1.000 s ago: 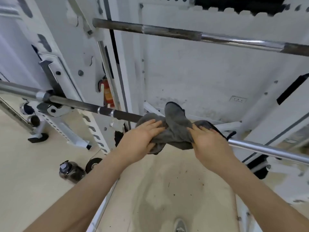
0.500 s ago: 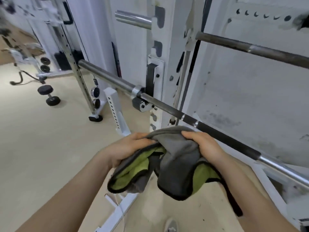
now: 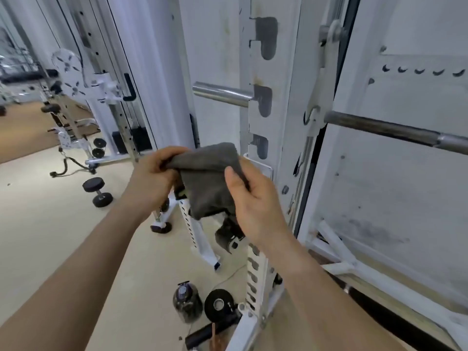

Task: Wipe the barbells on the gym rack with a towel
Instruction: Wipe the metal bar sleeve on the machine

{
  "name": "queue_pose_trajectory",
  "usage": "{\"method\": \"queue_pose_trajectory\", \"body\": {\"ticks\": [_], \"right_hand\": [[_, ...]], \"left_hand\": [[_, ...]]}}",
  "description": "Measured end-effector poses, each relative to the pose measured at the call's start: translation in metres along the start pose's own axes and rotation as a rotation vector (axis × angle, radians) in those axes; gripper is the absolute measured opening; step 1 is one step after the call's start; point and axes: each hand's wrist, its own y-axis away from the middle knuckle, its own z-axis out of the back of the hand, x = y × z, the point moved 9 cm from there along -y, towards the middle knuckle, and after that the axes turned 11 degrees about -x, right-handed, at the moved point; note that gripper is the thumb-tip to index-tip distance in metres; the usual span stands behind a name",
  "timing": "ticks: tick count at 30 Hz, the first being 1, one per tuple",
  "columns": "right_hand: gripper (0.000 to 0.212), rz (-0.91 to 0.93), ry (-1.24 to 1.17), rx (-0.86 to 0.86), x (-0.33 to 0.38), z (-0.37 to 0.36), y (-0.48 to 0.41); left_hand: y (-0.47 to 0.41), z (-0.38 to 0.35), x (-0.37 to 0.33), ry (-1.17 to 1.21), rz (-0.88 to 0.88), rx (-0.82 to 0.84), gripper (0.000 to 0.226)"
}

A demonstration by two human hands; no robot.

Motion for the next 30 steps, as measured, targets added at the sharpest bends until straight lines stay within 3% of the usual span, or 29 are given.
{"method": "queue_pose_trajectory", "body": {"ticks": [3, 6, 7, 9, 11, 14, 16, 18, 20, 22, 24, 26, 28, 30], "right_hand": [[0.033, 0.321, 0.3, 0.0, 0.004, -0.03, -0.021], [0.041, 0.449, 0.792, 0.087, -0.038, -0.061, -0.027], [0.043, 0.412, 0.985, 0.2, -0.065, -0.072, -0.027], [0.048, 0.159, 1.245, 0.433, -0.117, -0.078, -0.021], [0.05, 0.025, 1.363, 0.516, -0.143, -0.076, -0.019], [0.041, -0.002, 1.365, 0.517, -0.145, -0.078, -0.033], [0.037, -0.077, 1.287, 0.507, -0.146, -0.075, -0.047], [0.031, -0.103, 1.326, 0.485, -0.153, -0.068, -0.065], [0.034, -0.003, 1.483, 0.388, -0.152, -0.066, -0.083], [0.034, -0.099, 1.594, 0.423, -0.163, -0.07, -0.083], [0.024, -0.212, 1.551, 0.442, -0.174, -0.075, -0.077], [0.021, -0.267, 1.478, 0.325, -0.175, -0.068, -0.083], [0.019, -0.367, 1.314, 0.186, -0.186, -0.064, -0.086], [0.024, -0.535, 1.177, 0.103, -0.204, -0.062, -0.082]], "left_hand": [[-0.028, 0.004, -0.01, 0.001, -0.127, -0.137, 0.062], [-0.046, -0.023, 0.031, -0.403, -0.171, 0.049, 0.057], [-0.047, -0.039, 0.06, -0.547, -0.17, 0.188, 0.054], [-0.035, -0.07, 0.117, -0.77, -0.156, 0.467, 0.055], [-0.025, -0.09, 0.144, -0.927, -0.267, 0.584, 0.056], [-0.021, -0.11, 0.151, -1.078, -0.503, 0.7, 0.072], [-0.019, -0.12, 0.148, -1.068, -0.478, 0.839, 0.082], [-0.016, -0.129, 0.144, -1.087, -0.401, 1.003, 0.075], [-0.019, -0.136, 0.139, -1.064, -0.438, 1.058, 0.057], [-0.024, -0.141, 0.138, -1.008, -0.606, 1.034, 0.048], [-0.028, -0.139, 0.144, -0.888, -0.795, 0.948, 0.059], [-0.029, -0.133, 0.153, -0.776, -0.927, 0.888, 0.068], [-0.037, -0.119, 0.163, -0.68, -0.978, 0.853, 0.065], [-0.072, -0.09, 0.179, -0.635, -0.918, 0.794, 0.056]]}}
